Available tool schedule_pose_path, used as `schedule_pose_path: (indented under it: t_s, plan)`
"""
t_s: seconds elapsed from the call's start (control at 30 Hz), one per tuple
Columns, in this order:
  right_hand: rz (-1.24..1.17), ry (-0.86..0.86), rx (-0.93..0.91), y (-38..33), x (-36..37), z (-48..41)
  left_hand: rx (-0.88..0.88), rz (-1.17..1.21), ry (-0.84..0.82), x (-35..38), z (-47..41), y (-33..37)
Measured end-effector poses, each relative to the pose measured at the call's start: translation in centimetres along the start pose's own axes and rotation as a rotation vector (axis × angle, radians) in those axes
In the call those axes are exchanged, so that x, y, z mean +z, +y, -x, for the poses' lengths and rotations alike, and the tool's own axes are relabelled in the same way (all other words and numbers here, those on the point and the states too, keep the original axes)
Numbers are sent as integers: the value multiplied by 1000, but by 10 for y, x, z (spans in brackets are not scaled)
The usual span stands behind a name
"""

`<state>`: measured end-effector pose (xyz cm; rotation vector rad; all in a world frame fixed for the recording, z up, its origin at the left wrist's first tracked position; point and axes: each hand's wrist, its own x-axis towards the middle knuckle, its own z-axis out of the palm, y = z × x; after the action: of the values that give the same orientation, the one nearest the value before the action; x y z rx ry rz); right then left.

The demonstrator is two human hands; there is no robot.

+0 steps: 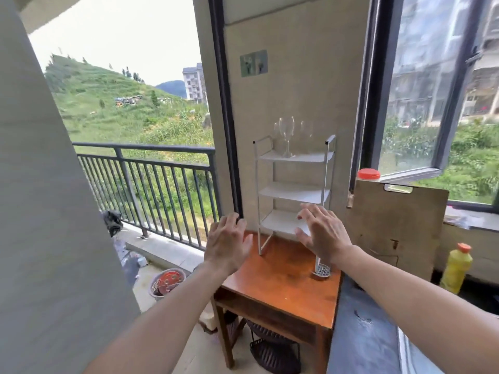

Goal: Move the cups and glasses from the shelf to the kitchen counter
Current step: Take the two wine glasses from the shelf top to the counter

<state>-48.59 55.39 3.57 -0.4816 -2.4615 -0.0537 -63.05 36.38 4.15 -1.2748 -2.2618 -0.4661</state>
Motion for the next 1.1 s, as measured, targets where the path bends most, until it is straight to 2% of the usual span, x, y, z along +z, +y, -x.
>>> schedule_pose_path:
  t_s: [0.27,0.4,0.6,0.87,1.1]
  plan:
    - [90,12,42,53,55,-91,33,150,65,63,-135,-25]
    - [106,65,62,89,75,-149,45,185,81,95,-213,-29]
    - [153,134,40,138,97,-221,9,372,149,124,-326,-20]
    - [224,158,82,168,128,-242,-68,619,153,168,-426,1]
    - [266,201,95,173,138,-245,-39,808,165,191,-464,16]
